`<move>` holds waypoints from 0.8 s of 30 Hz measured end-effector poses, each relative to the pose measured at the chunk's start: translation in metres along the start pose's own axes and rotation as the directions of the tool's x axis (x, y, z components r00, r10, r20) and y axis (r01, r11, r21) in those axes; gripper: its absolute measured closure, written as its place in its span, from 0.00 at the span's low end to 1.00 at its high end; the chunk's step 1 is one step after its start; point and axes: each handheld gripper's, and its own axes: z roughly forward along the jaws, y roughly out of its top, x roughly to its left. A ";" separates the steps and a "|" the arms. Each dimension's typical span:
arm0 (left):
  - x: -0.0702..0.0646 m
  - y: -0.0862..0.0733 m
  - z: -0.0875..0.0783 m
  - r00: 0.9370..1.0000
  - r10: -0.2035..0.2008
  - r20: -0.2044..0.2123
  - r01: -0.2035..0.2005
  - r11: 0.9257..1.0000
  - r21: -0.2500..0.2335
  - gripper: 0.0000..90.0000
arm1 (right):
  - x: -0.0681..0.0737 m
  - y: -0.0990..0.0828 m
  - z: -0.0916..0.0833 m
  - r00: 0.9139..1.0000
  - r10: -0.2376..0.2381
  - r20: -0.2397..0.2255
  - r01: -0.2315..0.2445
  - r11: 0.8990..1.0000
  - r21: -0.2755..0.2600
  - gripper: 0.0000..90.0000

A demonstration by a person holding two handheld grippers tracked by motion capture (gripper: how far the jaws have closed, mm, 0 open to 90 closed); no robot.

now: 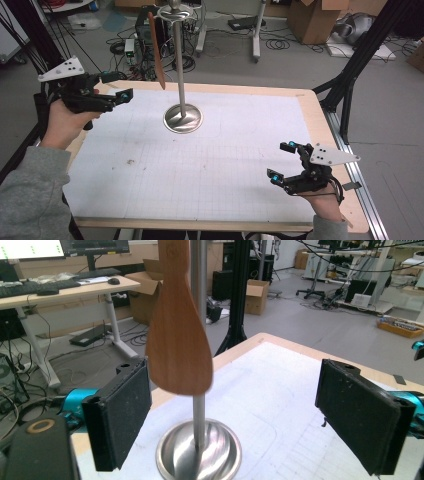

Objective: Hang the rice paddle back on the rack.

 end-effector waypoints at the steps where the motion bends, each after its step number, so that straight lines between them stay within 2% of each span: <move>1: 0.000 -0.006 -0.004 1.000 -0.005 -0.006 0.005 1.000 0.001 0.17 | 0.000 0.000 0.001 1.000 -0.007 0.000 0.007 1.000 -0.002 0.06; 10: -0.002 -0.022 -0.017 1.000 0.003 -0.013 -0.003 1.000 0.003 0.17 | 0.000 -0.001 0.005 1.000 -0.004 0.003 0.004 1.000 0.009 0.06; 19: -0.014 -0.040 -0.031 0.999 0.025 -0.027 -0.025 1.000 -0.001 0.17 | -0.001 0.000 0.010 1.000 -0.011 0.001 0.011 1.000 0.012 0.06; 20: -0.016 -0.044 -0.036 0.999 0.037 -0.038 -0.037 0.999 -0.001 0.17 | -0.001 0.000 0.011 1.000 -0.006 0.000 0.006 1.000 0.015 0.06; 22: -0.017 -0.048 -0.042 0.999 0.018 -0.027 -0.019 1.000 -0.022 0.18 | -0.001 0.000 0.011 1.000 -0.009 0.001 0.009 1.000 0.010 0.06; 24: -0.018 -0.053 -0.047 0.999 0.013 -0.038 -0.014 1.000 -0.026 0.18 | -0.001 0.001 0.011 1.000 0.000 -0.002 0.000 1.000 0.004 0.06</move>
